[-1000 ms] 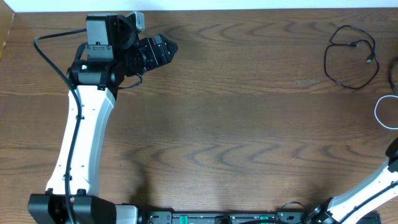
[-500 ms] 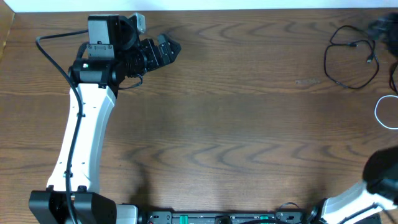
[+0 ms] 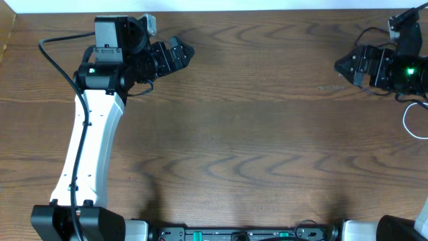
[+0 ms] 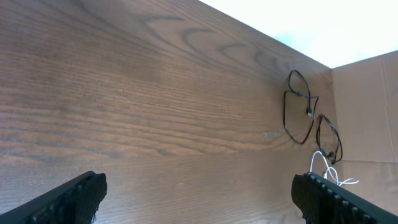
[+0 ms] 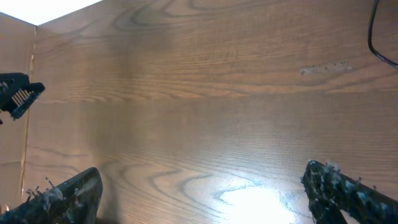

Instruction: Untangle cables

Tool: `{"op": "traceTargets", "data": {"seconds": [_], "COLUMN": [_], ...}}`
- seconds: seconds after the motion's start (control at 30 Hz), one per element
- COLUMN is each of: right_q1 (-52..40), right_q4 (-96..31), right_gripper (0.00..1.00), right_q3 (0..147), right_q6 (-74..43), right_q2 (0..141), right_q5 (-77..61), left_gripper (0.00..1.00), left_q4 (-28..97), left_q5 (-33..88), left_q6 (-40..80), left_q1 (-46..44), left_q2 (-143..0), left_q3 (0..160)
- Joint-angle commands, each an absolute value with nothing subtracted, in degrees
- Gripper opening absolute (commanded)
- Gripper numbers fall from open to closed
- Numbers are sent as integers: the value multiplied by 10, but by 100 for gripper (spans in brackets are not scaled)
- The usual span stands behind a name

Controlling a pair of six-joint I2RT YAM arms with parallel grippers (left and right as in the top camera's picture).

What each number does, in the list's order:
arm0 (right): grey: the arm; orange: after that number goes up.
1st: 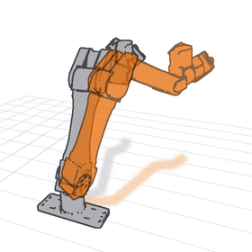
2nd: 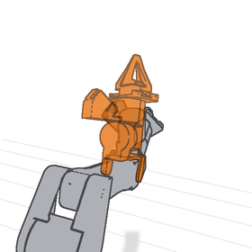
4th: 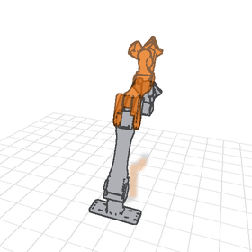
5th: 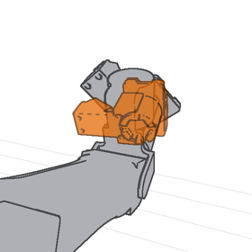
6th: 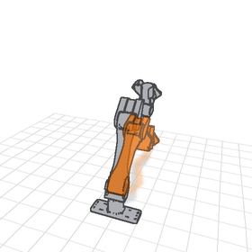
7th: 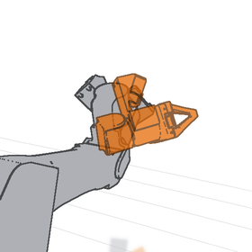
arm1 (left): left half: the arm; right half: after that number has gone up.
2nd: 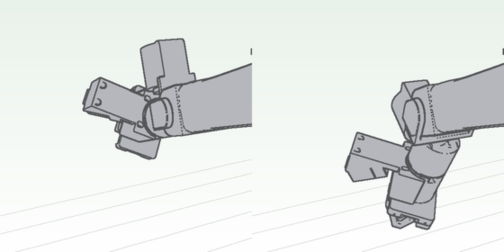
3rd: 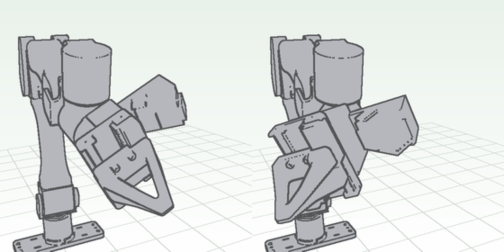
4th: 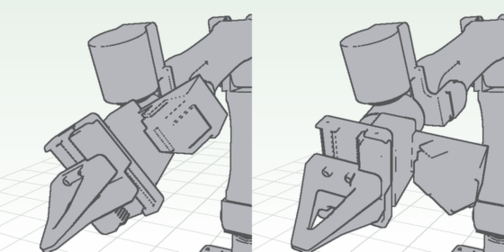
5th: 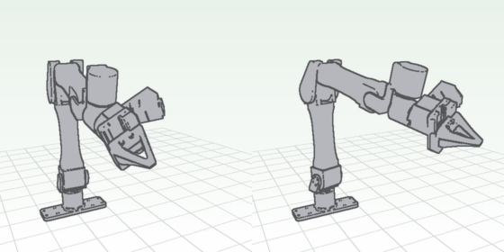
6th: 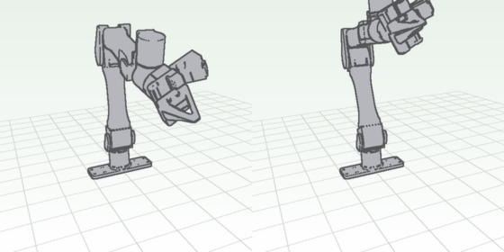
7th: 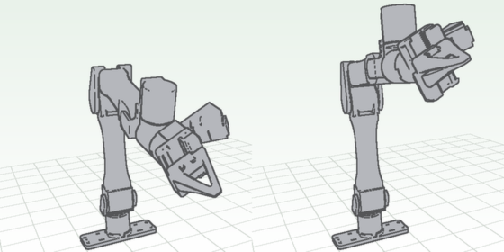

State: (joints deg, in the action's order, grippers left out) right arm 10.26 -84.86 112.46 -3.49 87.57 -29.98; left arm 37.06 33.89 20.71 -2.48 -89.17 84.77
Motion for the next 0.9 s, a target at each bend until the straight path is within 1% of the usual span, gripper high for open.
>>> {"op": "traceTargets", "data": {"seconds": [0.0,0.1,0.23,0.33,0.4,0.5,0.53,0.67,0.7,0.77,0.87], "right_q1": [101,101,92,55,27,4,-2,-4,-4,-5,-5], "right_q4": [-851,-875,-880,-836,-772,-671,-597,-402,-375,-287,-199], "right_gripper": [99,99,99,99,99,99,99,99,99,99,99], "right_q3": [1127,1127,1126,1088,1026,930,860,666,636,533,413], "right_q6": [-42,-27,20,100,100,93,93,93,93,93,93], "right_q2": [872,872,873,858,822,767,724,595,575,502,405], "right_q5": [-298,-265,-265,-260,-227,-217,-215,-211,-209,-209,-208], "left_gripper": [100,100,100,100,100,100,100,100,100,100,100], "left_q4": [371,371,371,371,371,371,371,371,371,371,371], "left_q5": [333,333,333,333,333,333,333,333,333,333,333], "left_q6": [199,199,199,199,199,199,199,199,199,199,199], "left_q1": [-26,-26,-26,-26,-26,-26,-26,-26,-26,-26,-26], "left_q2": [-896,-896,-896,-896,-896,-896,-896,-896,-896,-896,-896], "left_q3": [845,845,845,845,845,845,845,845,845,845,845]}}
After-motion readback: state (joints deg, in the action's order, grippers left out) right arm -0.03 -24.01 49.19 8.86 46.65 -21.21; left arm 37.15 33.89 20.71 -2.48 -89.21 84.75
